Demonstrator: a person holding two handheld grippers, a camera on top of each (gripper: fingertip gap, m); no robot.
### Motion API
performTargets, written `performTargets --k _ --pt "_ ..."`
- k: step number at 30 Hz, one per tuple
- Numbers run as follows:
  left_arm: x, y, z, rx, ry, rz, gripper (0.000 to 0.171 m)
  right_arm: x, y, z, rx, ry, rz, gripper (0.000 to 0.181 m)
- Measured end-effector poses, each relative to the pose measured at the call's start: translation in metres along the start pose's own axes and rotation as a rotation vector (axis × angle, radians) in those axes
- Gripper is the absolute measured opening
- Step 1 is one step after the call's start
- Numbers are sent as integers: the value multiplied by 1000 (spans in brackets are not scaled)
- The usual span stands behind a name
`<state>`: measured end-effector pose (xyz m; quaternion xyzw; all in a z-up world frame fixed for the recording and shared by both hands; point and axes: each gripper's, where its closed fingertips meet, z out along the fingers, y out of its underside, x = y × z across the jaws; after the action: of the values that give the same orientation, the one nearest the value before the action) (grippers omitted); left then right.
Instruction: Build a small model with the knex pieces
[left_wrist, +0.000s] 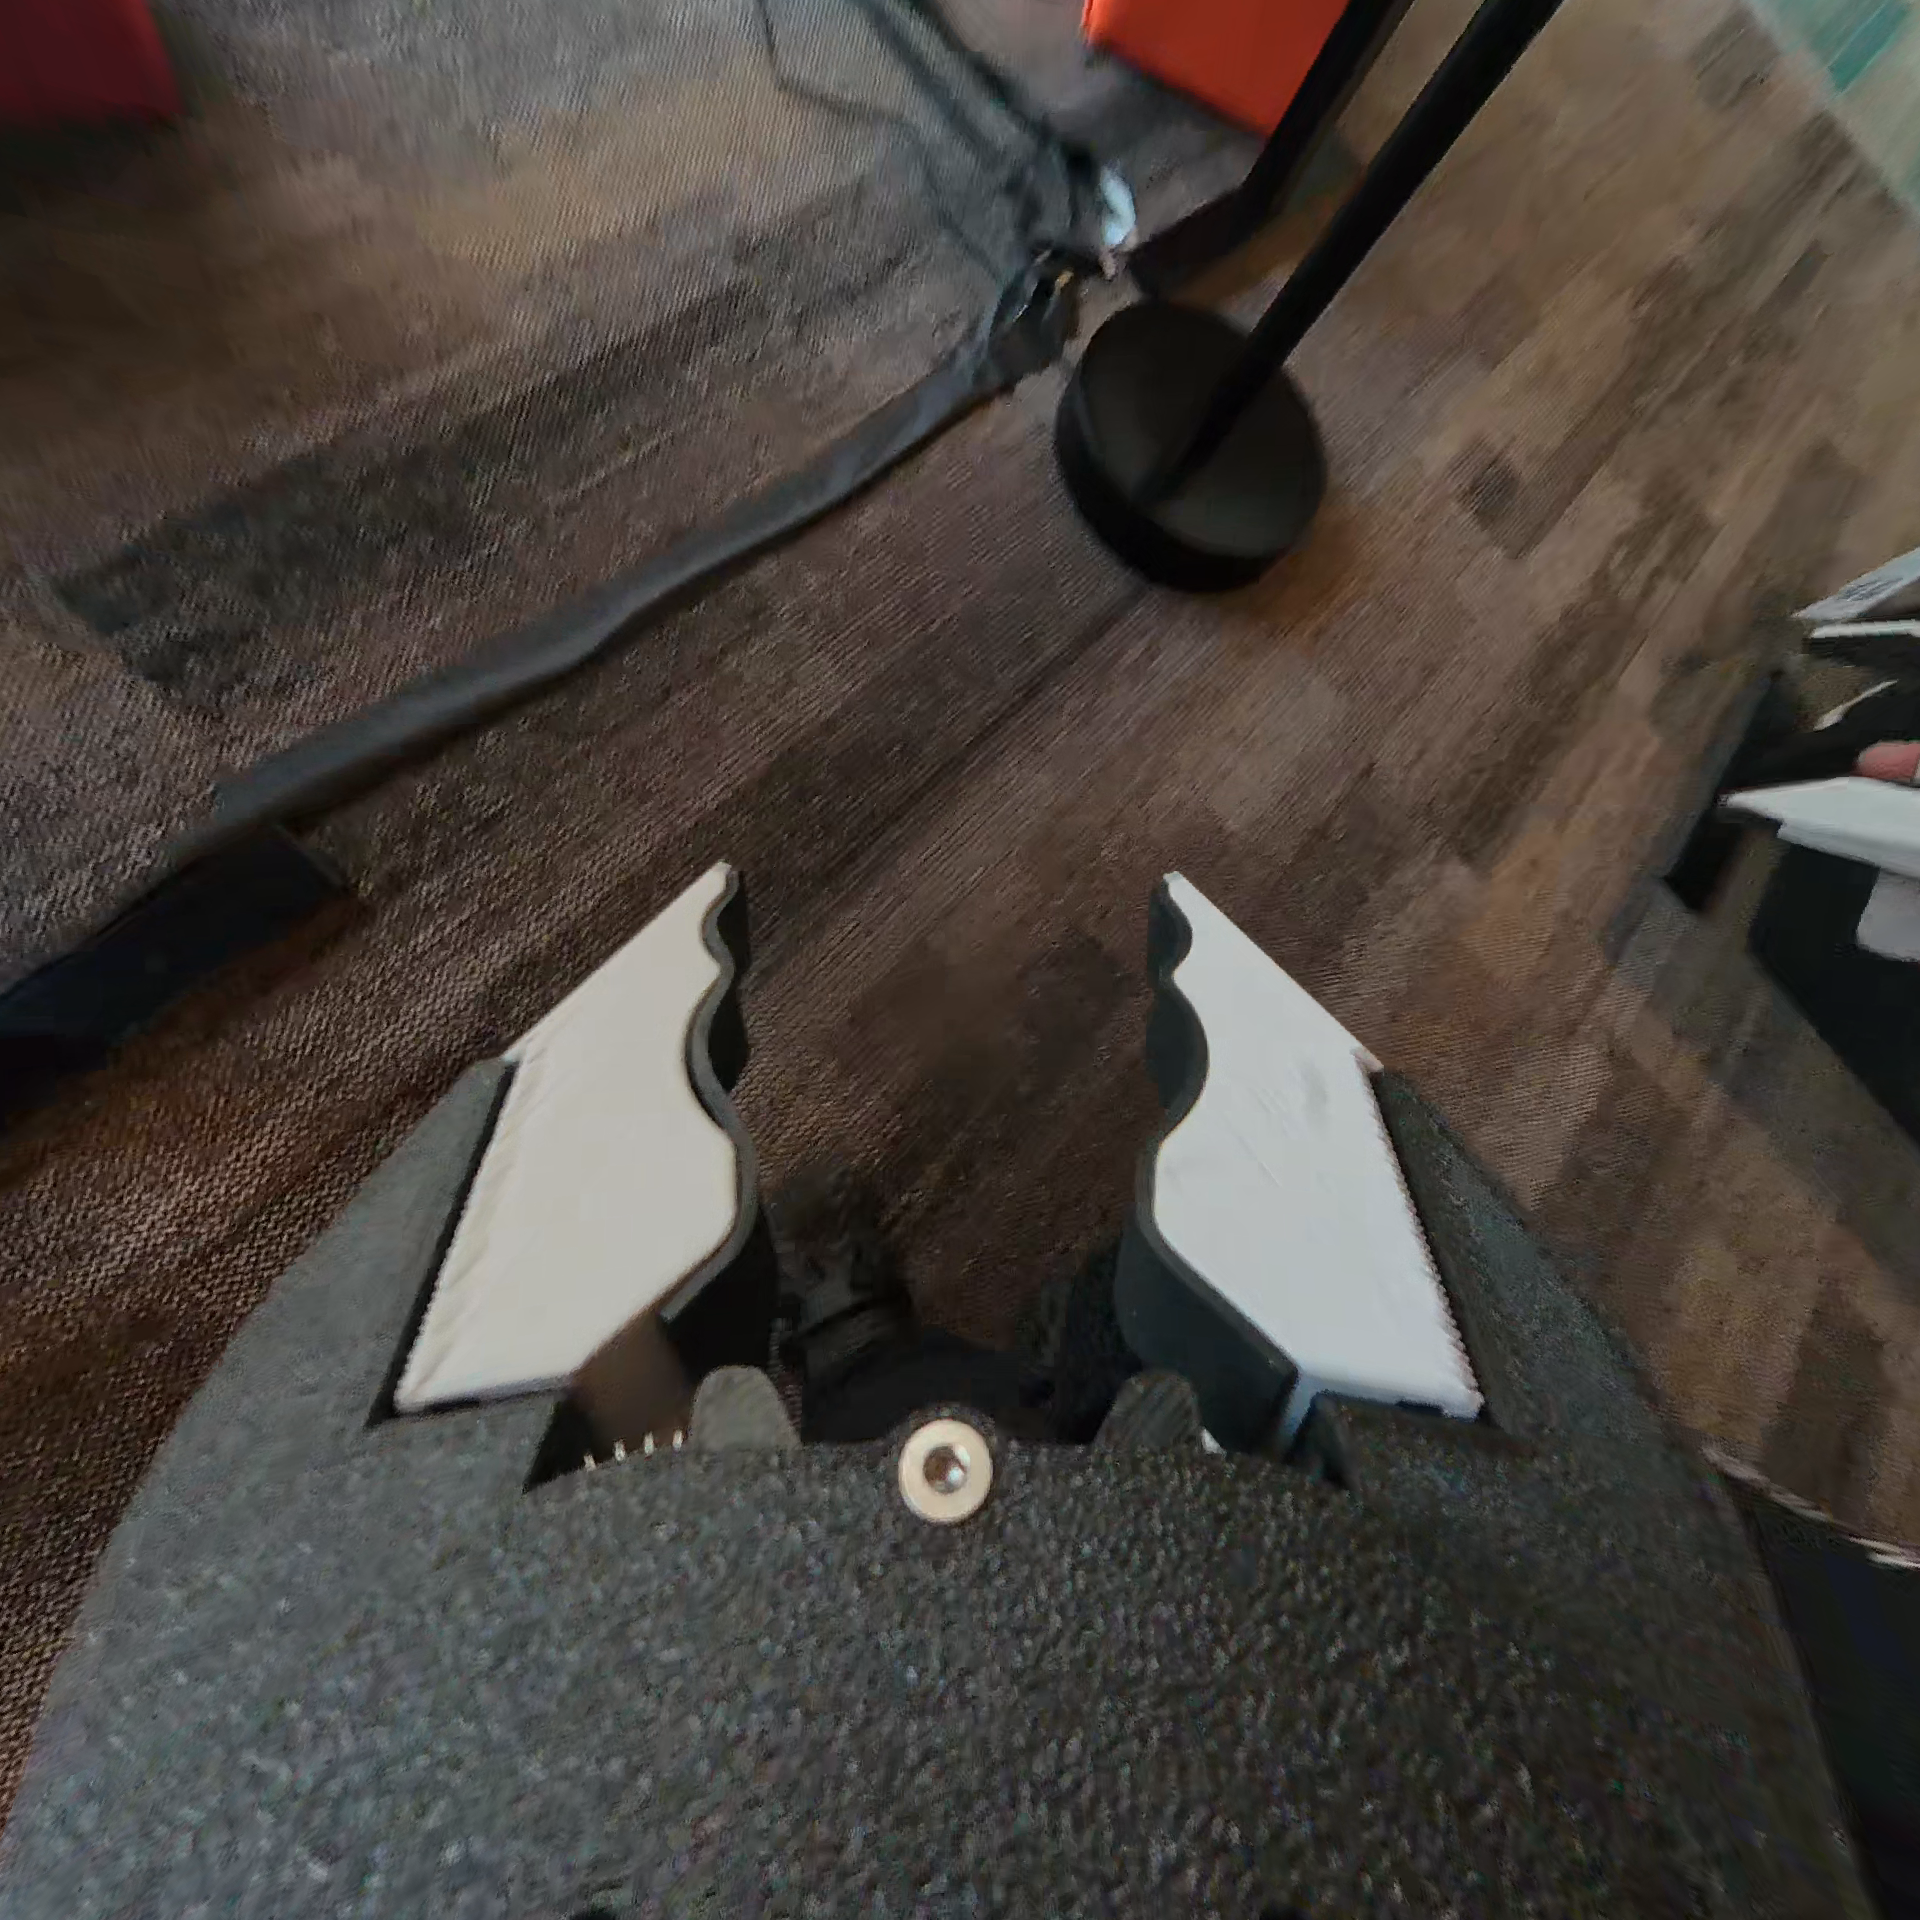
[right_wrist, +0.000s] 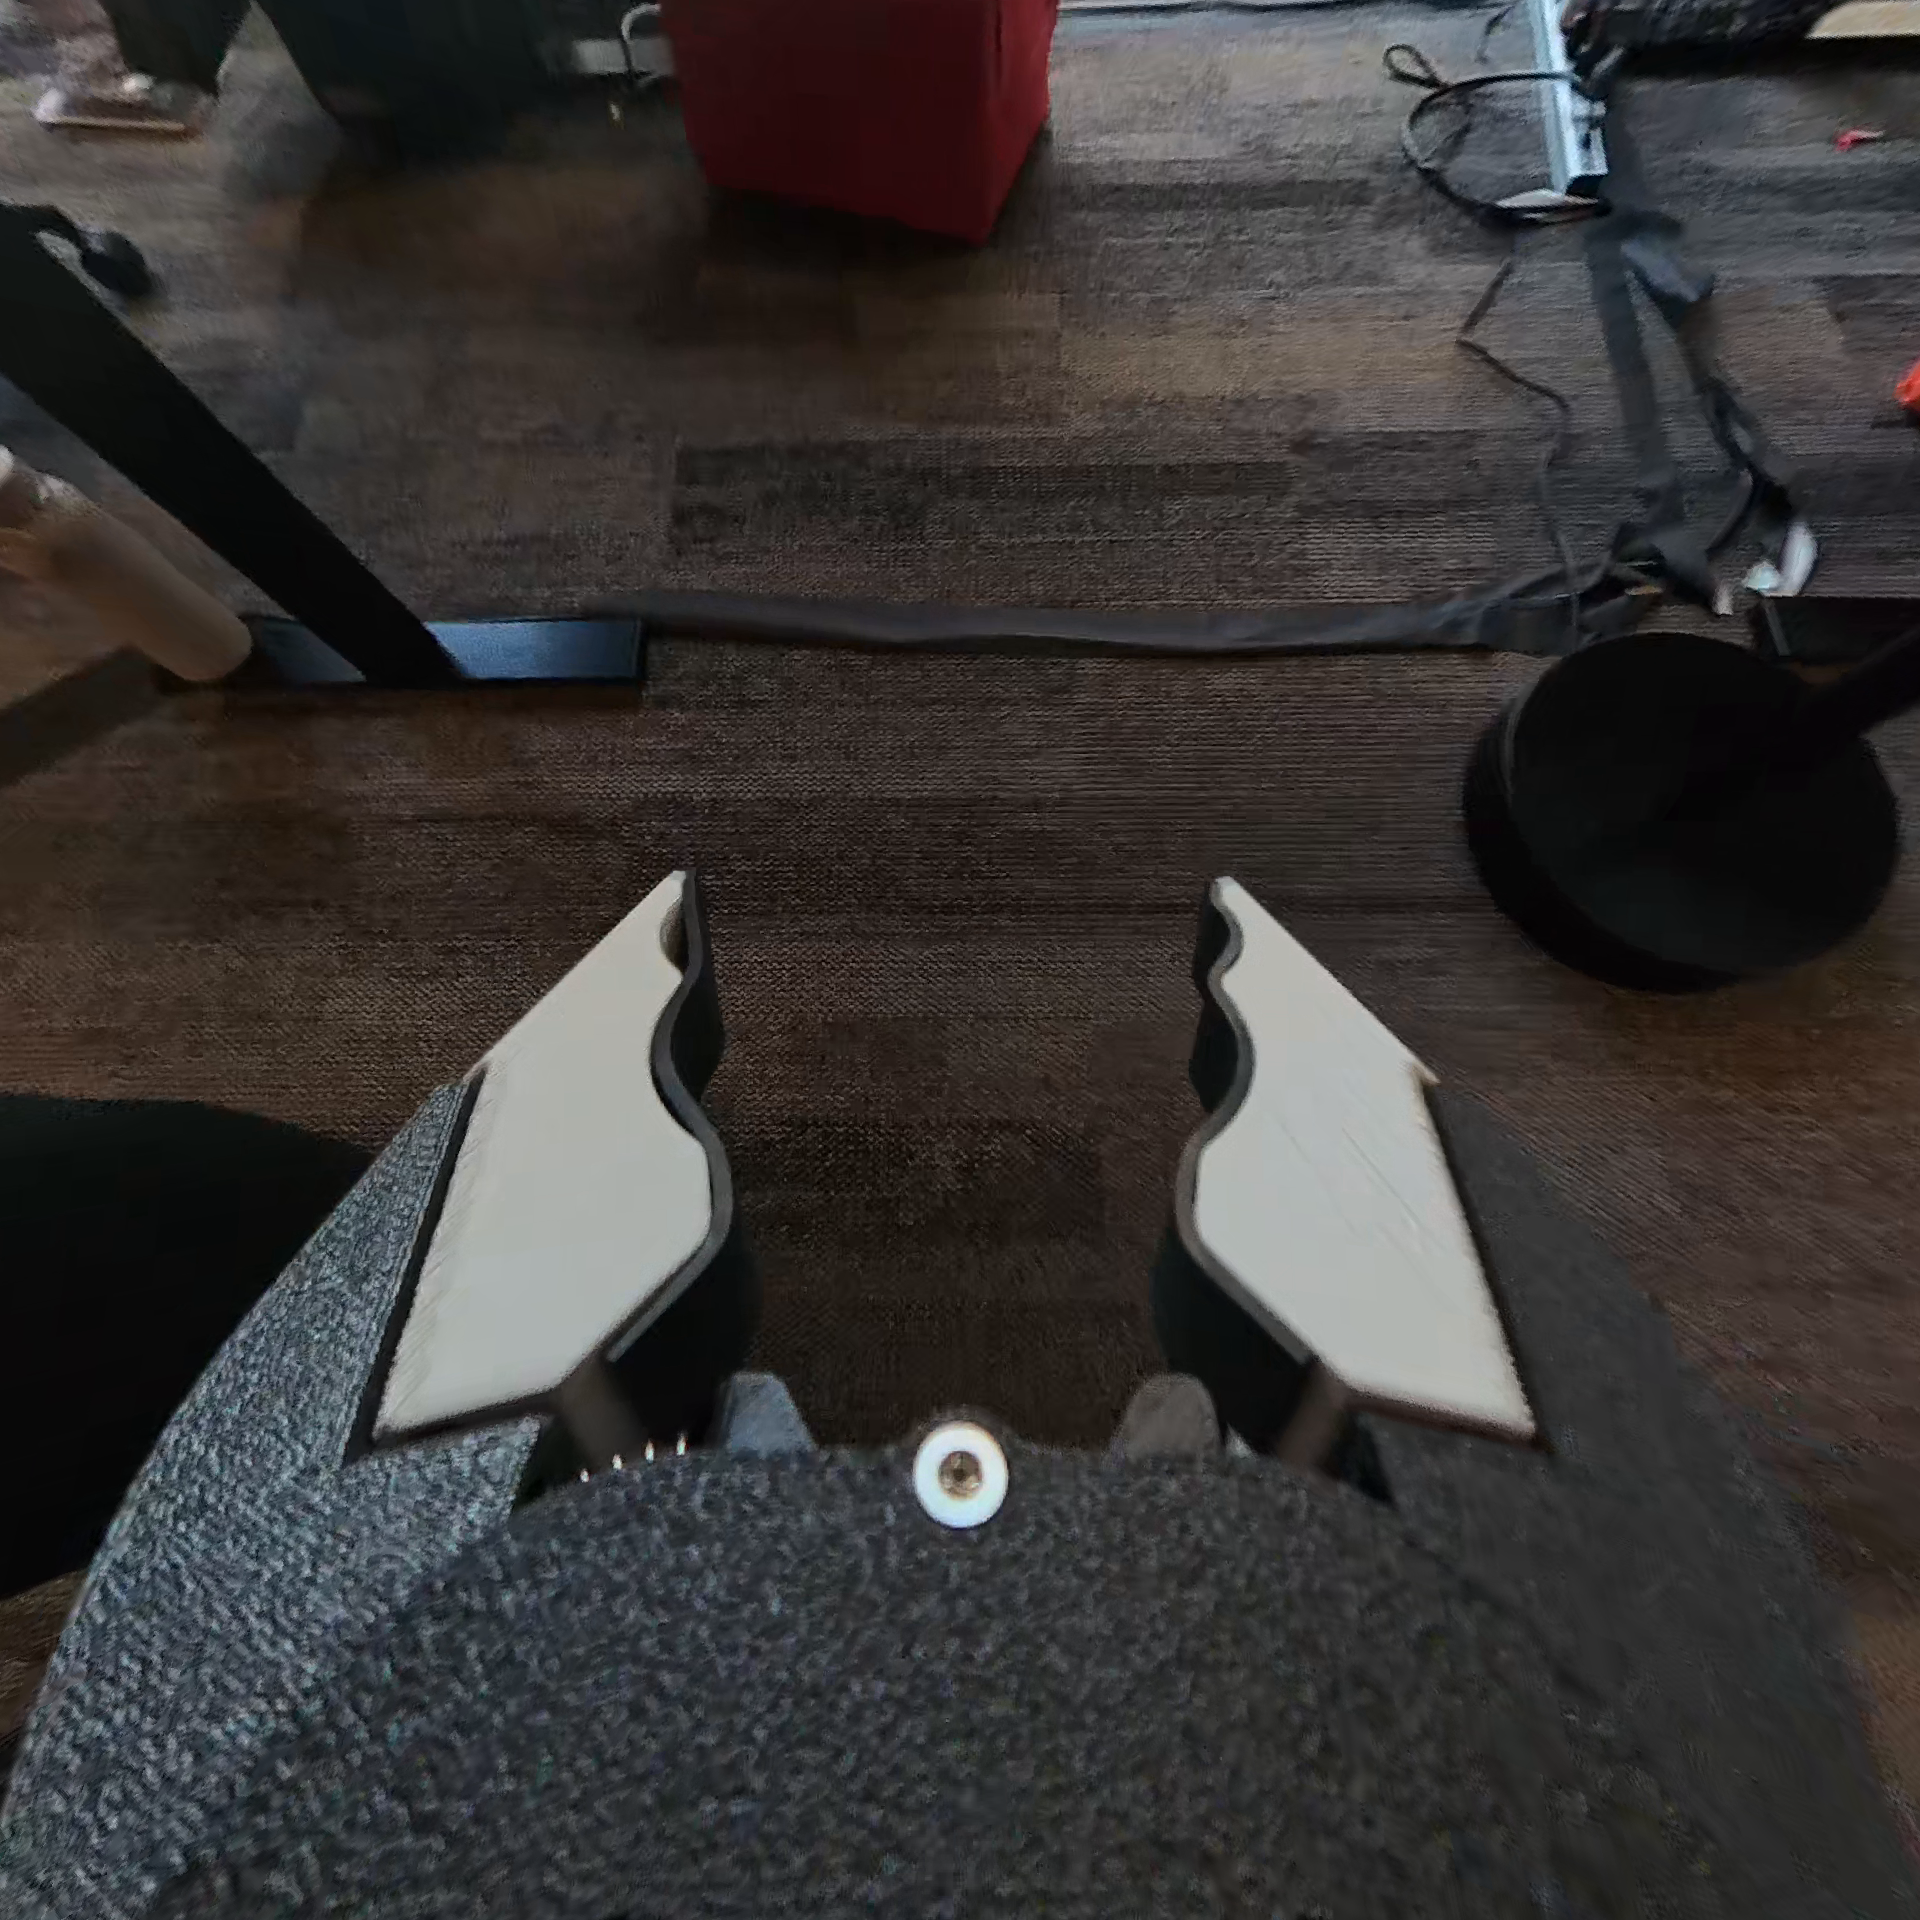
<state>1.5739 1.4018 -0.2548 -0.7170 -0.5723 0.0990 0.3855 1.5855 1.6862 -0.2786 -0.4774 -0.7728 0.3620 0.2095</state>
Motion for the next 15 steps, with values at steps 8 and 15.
performTargets --k 8,15 --pt "-143 126 135 5 -87 14 75 -46 88 207 89 -243 -187 93" --pt "-233 187 257 108 -110 -21 75 -20 116 308 179 -322 -352 92"
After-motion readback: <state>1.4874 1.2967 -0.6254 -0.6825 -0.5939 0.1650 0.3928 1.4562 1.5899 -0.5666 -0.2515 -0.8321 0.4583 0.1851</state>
